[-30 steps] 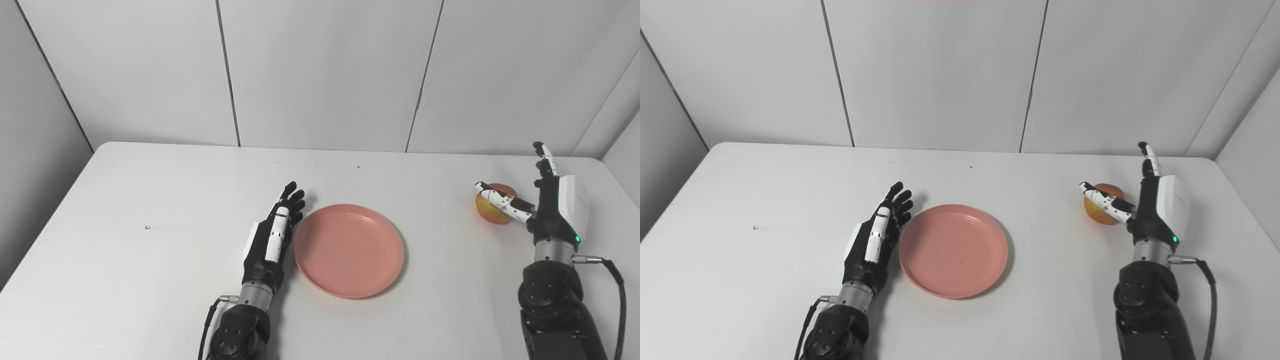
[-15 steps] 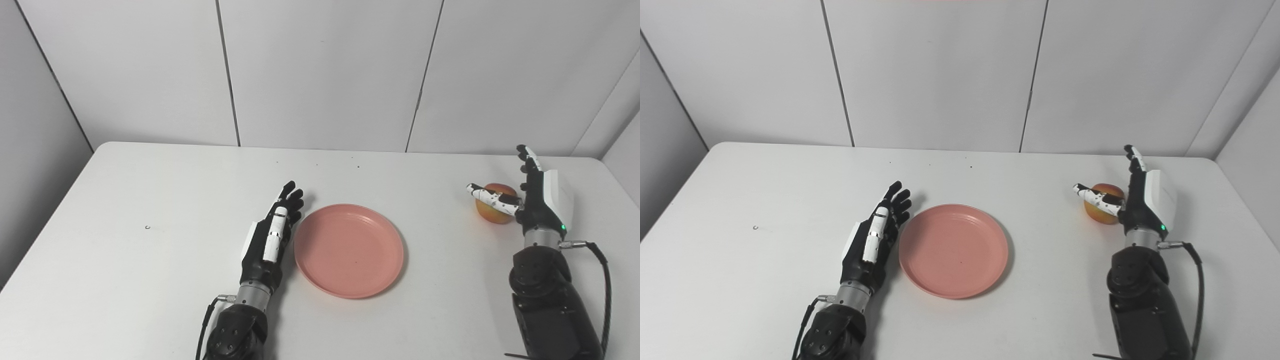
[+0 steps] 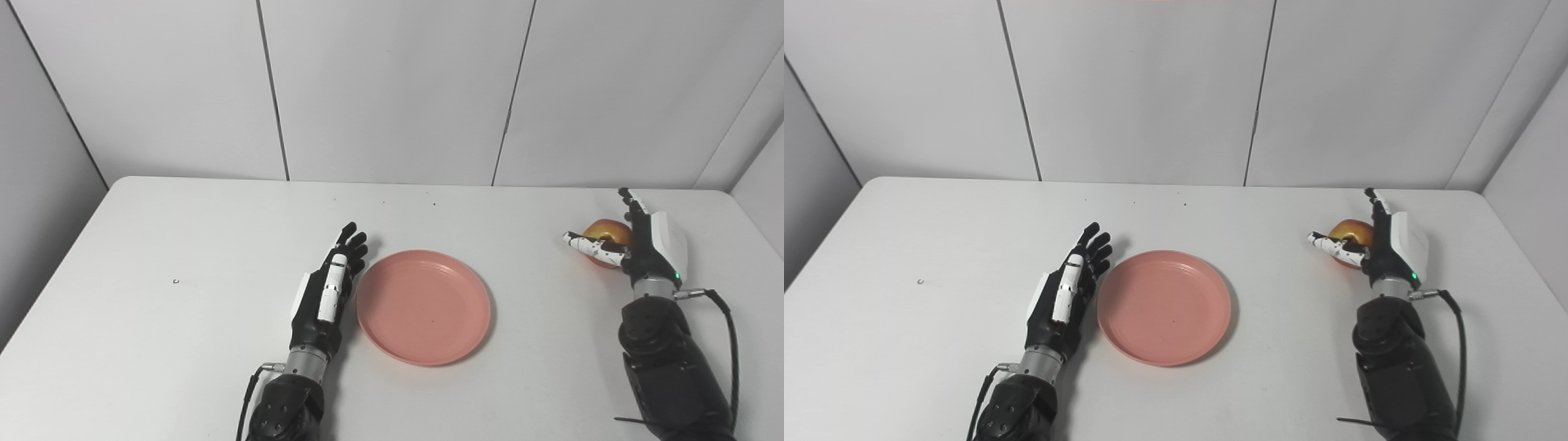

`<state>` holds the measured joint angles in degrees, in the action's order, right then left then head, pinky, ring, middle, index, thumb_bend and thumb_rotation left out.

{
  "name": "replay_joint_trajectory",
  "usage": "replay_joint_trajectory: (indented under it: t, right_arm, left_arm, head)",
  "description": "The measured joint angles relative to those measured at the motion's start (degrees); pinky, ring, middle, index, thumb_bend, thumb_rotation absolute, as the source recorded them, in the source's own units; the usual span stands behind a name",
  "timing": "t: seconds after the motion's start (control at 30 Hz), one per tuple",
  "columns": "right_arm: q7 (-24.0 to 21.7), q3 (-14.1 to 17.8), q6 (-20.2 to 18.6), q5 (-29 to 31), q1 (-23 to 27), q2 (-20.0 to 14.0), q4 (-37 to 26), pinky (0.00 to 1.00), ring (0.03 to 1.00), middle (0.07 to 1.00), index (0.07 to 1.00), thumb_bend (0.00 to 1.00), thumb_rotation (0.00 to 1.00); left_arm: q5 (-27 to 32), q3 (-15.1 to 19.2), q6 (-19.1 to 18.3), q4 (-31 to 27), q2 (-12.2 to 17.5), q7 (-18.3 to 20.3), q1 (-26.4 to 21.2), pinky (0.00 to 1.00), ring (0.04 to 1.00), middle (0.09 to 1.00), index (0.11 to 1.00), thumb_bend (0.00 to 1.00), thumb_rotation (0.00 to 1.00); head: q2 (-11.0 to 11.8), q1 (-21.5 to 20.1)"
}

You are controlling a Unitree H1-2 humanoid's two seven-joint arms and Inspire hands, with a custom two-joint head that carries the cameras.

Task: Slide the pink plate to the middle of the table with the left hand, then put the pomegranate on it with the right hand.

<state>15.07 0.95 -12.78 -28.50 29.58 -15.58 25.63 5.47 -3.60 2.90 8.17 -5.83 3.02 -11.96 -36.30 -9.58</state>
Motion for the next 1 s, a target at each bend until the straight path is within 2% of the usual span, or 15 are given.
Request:
replay_joint_trajectory:
  t: [0.47, 0.6, 0.67, 0.7, 0.77, 0.9, 0.97, 1.0]
  right_arm:
    - [0.51, -1.4, 0.17, 2.16, 3.3, -1.57, 5.56, 0.72, 0.844, 0.892, 0.869, 0.81, 0.26]
    - [1.63, -1.92, 1.03, 2.26, 3.71, -1.74, 6.97, 0.68, 0.805, 0.87, 0.844, 0.77, 0.21]
    - [2.53, -1.97, 2.16, 2.34, 3.72, -1.74, 7.81, 0.61, 0.748, 0.829, 0.815, 0.72, 0.14]
    - [2.98, -1.97, 2.45, 2.43, 3.72, -1.74, 8.1, 0.61, 0.748, 0.829, 0.815, 0.72, 0.14]
    - [3.55, -1.97, 2.71, 2.5, 3.71, -1.71, 8.24, 0.52, 0.668, 0.782, 0.786, 0.7, 0.09]
    - [4.97, -1.8, 3.03, 2.72, 3.76, -1.75, 8.49, 0.49, 0.592, 0.686, 0.735, 0.67, 0.01]
    - [5.34, -1.6, 3.14, 3.43, 3.76, -1.69, 8.53, 0.48, 0.531, 0.595, 0.68, 0.63, 0.0]
    - [5.46, -1.53, 3.2, 3.84, 3.75, -1.68, 8.54, 0.46, 0.499, 0.523, 0.642, 0.58, 0.0]
  left_arm:
    - [-0.01, 0.11, 0.08, -0.43, 0.14, 0.1, 0.33, 0.95, 0.937, 0.929, 0.914, 0.3, 1.0]
    - [0.0, 0.08, 0.05, -0.5, 0.15, 0.17, 0.36, 0.95, 0.938, 0.931, 0.918, 0.29, 1.0]
    - [-0.02, 0.07, 0.05, -0.53, 0.15, 0.17, 0.39, 0.94, 0.933, 0.928, 0.913, 0.3, 1.0]
    - [-0.03, 0.07, 0.05, -0.53, 0.16, 0.17, 0.4, 0.94, 0.933, 0.928, 0.913, 0.3, 1.0]
    - [-0.04, 0.07, 0.06, -0.53, 0.15, 0.17, 0.4, 0.94, 0.933, 0.926, 0.911, 0.29, 1.0]
    - [-0.03, 0.1, 0.08, -0.53, 0.13, 0.16, 0.4, 0.93, 0.931, 0.924, 0.908, 0.29, 1.0]
    - [-0.03, 0.08, 0.09, -0.53, 0.14, 0.17, 0.4, 0.94, 0.934, 0.927, 0.912, 0.3, 1.0]
    - [-0.03, 0.07, 0.09, -0.53, 0.14, 0.17, 0.4, 0.94, 0.934, 0.927, 0.913, 0.3, 1.0]
  head:
    - [-0.09, 0.18]
    - [-0.26, 0.26]
    - [-0.26, 0.18]
    - [-0.26, 0.18]
    - [-0.35, 0.26]
    - [-0.26, 0.26]
    - [-0.26, 0.26]
    - [-0.35, 0.35]
